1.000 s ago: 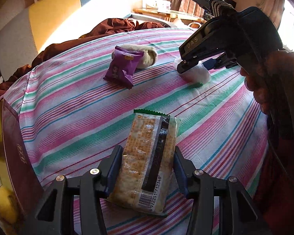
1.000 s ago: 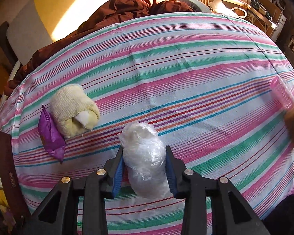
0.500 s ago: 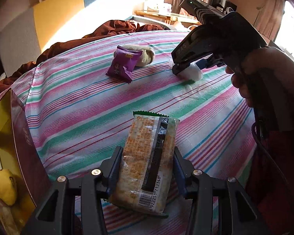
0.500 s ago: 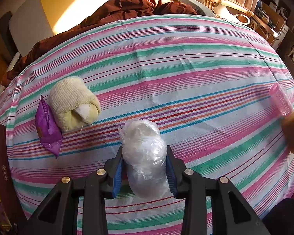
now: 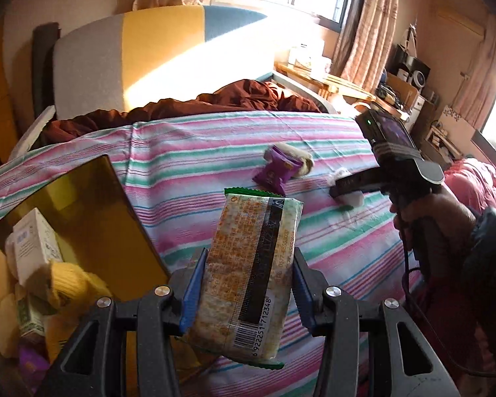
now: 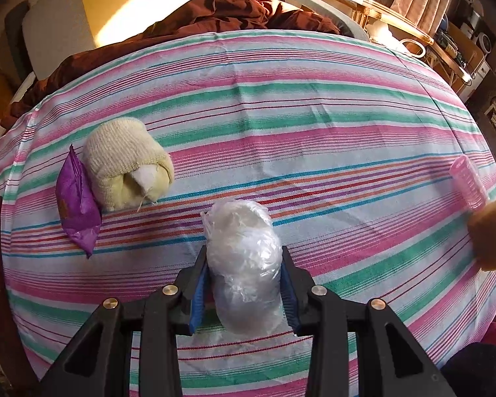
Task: Organize objects
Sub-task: 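Carry the cracker packet into the gold tray with the left tool while the right holds the plastic bundle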
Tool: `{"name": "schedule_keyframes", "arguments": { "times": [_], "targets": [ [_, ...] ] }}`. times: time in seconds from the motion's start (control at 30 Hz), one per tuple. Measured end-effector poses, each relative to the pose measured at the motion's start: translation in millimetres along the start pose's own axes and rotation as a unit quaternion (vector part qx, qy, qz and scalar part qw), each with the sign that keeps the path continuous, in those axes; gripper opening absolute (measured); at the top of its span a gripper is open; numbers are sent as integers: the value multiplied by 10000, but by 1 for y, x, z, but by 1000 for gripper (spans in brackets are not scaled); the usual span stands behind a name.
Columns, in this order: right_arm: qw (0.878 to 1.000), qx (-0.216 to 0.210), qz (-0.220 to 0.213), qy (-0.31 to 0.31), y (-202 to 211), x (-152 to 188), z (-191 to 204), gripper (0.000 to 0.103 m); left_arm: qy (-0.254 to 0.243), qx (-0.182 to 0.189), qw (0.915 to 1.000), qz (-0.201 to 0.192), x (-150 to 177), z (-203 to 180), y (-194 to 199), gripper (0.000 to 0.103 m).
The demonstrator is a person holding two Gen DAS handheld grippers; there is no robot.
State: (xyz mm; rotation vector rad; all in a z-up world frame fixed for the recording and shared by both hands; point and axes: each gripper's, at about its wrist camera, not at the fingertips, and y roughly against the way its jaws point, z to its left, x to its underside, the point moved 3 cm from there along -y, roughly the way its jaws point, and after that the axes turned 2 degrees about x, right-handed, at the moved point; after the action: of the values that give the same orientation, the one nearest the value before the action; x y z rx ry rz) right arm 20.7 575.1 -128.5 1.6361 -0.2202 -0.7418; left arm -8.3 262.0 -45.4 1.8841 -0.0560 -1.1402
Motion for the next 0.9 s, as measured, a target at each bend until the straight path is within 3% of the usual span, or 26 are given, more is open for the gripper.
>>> {"name": "schedule_keyframes", "arguments": {
  "times": [0.27,0.47,0.7,0.9],
  "targets": [
    [9999,98,-37,107,3,4,-5,38,457,-921,9933,-524,-17,56,43,49],
    [9997,165,-52,168,4,2,3,38,664,-1424,9859,-585,-18,89,53,49],
    [9993,249,-71,252,1,7,25,38,780,-1658,9816,-531,-19,110,48,49],
    [9990,295,-75,315,-11,0,43,38,866,-1567,9832,-344,-28,125,30,49]
  ]
}}
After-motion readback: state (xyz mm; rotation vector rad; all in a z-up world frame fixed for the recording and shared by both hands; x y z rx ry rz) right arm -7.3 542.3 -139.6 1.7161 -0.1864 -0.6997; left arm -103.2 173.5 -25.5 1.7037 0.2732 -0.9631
